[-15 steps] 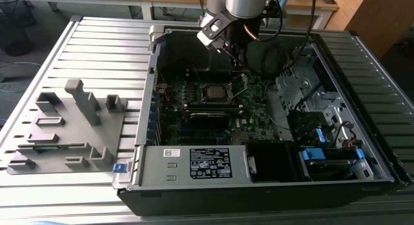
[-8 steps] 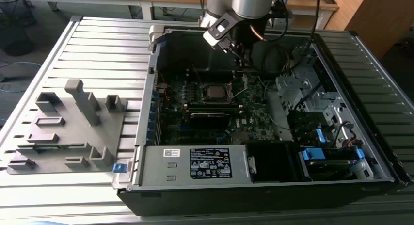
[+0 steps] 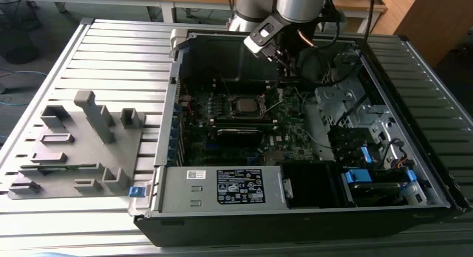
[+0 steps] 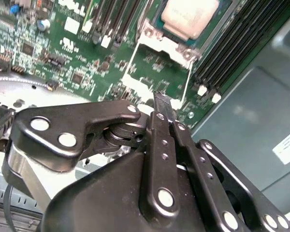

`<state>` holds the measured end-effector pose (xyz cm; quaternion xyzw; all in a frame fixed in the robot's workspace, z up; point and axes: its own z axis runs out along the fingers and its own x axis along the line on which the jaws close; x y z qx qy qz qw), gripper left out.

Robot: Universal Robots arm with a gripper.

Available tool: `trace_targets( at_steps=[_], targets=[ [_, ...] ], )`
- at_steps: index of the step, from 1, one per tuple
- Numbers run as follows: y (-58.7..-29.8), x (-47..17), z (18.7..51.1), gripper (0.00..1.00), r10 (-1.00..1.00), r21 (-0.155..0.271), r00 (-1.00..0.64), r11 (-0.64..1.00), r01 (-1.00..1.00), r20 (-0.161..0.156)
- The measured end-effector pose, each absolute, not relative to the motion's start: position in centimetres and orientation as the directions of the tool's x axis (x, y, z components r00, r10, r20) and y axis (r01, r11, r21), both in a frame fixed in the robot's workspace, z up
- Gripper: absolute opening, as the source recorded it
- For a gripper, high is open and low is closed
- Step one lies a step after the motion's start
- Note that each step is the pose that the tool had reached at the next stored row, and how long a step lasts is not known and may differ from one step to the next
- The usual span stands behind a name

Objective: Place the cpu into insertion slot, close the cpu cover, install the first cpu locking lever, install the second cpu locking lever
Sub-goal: 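Close the cpu cover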

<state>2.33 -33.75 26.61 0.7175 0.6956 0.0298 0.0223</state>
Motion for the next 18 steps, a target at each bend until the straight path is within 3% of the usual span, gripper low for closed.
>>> trace_targets(
  at_steps=[18],
  targets=[
    [-33.7,4.6,26.4,0.11,0.999,0.073,0.031,-0.031,0.997,0.012]
  ],
)
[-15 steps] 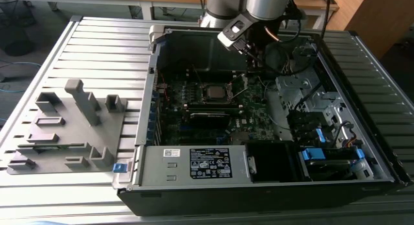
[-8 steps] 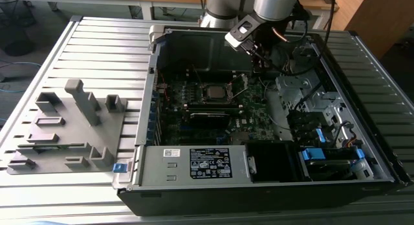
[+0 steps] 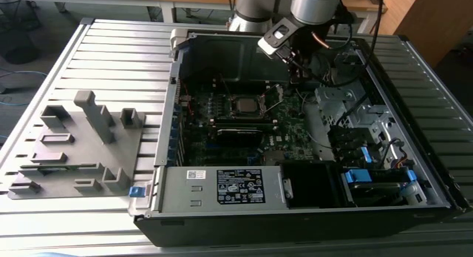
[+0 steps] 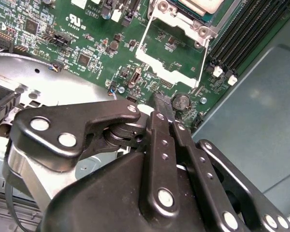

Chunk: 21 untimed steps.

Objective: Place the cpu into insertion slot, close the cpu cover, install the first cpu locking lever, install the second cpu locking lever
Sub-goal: 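Close the cpu cover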

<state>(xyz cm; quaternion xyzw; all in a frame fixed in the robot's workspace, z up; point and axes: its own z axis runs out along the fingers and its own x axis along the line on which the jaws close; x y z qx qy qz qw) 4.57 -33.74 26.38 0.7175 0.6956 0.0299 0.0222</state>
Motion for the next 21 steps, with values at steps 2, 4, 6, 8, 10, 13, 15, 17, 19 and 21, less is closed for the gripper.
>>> trace_targets(
  at_steps=[2,4,6,8,10,13,15,17,19,21],
  targets=[
    [-33.75,4.57,26.31,0.11,0.999,0.073,0.031,-0.031,0.997,0.012],
    [-33.75,4.57,26.18,0.11,0.999,0.073,0.031,-0.031,0.997,0.012],
    [-33.75,4.57,26.05,0.11,0.999,0.073,0.03,-0.031,0.997,0.012],
    [-33.75,4.57,25.98,0.11,0.999,0.073,0.03,-0.031,0.997,0.011],
    [-33.75,4.57,25.97,0.11,0.999,0.073,0.03,-0.031,0.997,0.011],
    [-33.75,4.57,25.95,0.11,0.999,0.073,0.031,-0.031,0.997,0.012],
    [-33.74,4.57,25.87,0.11,0.999,0.073,0.031,-0.031,0.997,0.012],
    [-33.75,4.57,25.76,0.11,0.999,0.073,0.03,-0.031,0.997,0.012],
    [-33.74,4.57,25.6,0.11,0.999,0.073,0.03,-0.031,0.997,0.012],
    [-33.75,4.57,25.52,0.11,0.999,0.073,0.031,-0.031,0.997,0.011]
  ],
)
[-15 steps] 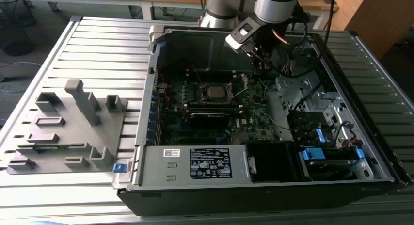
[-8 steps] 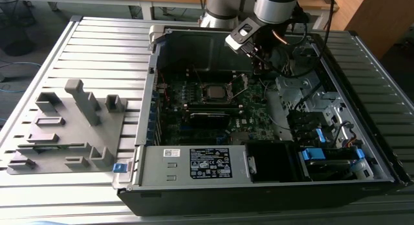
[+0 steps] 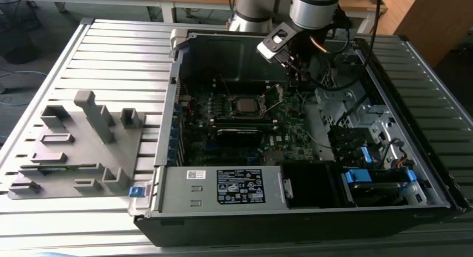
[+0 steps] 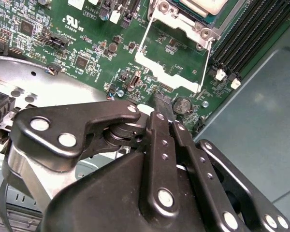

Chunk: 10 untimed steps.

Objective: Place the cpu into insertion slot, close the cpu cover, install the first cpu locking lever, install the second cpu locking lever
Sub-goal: 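Close the cpu cover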

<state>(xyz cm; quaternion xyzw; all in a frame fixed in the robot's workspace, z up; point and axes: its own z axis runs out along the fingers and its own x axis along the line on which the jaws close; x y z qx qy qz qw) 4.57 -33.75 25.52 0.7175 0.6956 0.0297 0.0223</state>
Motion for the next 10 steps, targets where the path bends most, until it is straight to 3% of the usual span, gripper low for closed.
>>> trace_targets(
  at_steps=[10],
  targets=[
    [-33.75,4.57,25.45,0.11,0.999,0.073,0.031,-0.031,0.997,0.012]
  ],
)
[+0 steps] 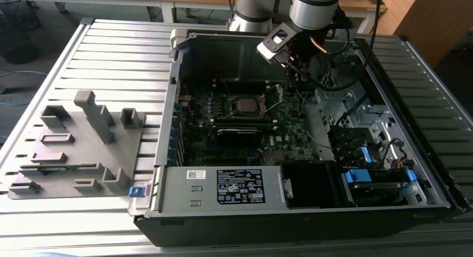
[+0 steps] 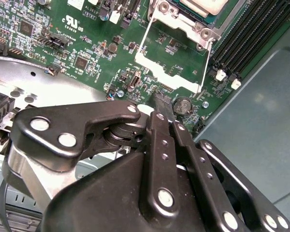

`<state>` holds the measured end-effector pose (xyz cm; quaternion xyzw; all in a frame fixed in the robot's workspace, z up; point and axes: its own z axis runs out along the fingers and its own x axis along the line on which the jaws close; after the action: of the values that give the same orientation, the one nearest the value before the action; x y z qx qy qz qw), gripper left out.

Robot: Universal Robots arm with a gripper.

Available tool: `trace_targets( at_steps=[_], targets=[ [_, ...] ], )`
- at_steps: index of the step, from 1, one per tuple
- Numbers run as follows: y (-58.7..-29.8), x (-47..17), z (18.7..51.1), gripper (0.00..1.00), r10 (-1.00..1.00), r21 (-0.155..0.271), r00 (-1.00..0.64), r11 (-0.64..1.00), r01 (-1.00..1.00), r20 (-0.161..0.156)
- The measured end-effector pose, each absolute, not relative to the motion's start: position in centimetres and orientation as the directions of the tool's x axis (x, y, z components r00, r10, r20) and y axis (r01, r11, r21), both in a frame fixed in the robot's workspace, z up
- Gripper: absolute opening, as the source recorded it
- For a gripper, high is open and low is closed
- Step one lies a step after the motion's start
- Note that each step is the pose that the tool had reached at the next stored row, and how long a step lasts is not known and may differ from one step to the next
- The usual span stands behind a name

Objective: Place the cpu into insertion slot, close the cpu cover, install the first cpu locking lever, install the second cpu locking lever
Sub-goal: 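Close the cpu cover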

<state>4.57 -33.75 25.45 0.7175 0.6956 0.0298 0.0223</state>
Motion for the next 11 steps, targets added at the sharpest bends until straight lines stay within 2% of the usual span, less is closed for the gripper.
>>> trace_targets(
  at_steps=[11],
  targets=[
    [-33.75,4.57,24.64,0.11,0.999,0.073,0.03,-0.031,0.997,0.012]
  ],
)
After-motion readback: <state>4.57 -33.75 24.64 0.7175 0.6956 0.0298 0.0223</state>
